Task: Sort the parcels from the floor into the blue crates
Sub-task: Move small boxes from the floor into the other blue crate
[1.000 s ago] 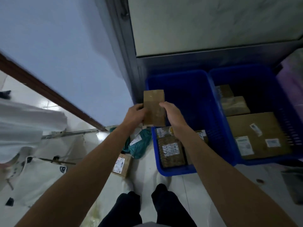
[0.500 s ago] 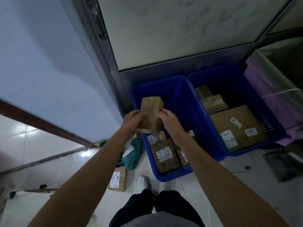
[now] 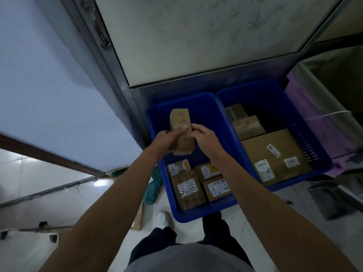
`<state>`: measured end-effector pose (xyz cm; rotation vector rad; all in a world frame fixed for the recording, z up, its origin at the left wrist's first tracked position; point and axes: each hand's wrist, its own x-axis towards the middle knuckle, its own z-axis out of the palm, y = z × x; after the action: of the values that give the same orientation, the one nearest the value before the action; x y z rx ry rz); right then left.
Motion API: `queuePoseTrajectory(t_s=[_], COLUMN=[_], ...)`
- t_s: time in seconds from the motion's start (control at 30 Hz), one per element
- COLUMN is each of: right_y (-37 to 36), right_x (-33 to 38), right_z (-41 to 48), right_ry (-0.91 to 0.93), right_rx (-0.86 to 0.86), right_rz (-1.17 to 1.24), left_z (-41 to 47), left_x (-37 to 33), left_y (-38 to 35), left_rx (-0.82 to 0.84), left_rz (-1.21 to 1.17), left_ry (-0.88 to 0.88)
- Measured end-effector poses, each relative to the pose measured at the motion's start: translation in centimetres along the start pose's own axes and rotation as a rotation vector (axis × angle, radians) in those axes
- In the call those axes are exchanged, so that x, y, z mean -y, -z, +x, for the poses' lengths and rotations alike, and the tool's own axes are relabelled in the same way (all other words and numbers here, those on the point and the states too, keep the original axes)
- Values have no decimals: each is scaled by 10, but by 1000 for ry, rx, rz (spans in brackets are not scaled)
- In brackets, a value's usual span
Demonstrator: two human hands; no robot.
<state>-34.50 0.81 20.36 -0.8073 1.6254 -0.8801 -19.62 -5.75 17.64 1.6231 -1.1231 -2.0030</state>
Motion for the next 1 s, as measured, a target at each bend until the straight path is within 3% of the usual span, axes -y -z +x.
queuePoseTrajectory(t_s=[0.33,0.5,0.63,0.83,1.0], right_y=[84,102,105,101,97], right_x=[-23,-47,-52,-51,-58], right_z=[43,51,58,78,107], right_ry=[-430,-459,-404,-322,-267], right_rx=[236,410,449,284,133], right_rz=[-1,221,271,188,70], left_z=[0,4,10,17,47], left_x=[-5,13,26,29,37], left_y=[-78,-108,-108,-81,-48], left_rx=[13,-24,-80,-244,-329], left_rz=[-398,-645,-756,-678,-224], left_ry=[-26,-67,-70,-14,43])
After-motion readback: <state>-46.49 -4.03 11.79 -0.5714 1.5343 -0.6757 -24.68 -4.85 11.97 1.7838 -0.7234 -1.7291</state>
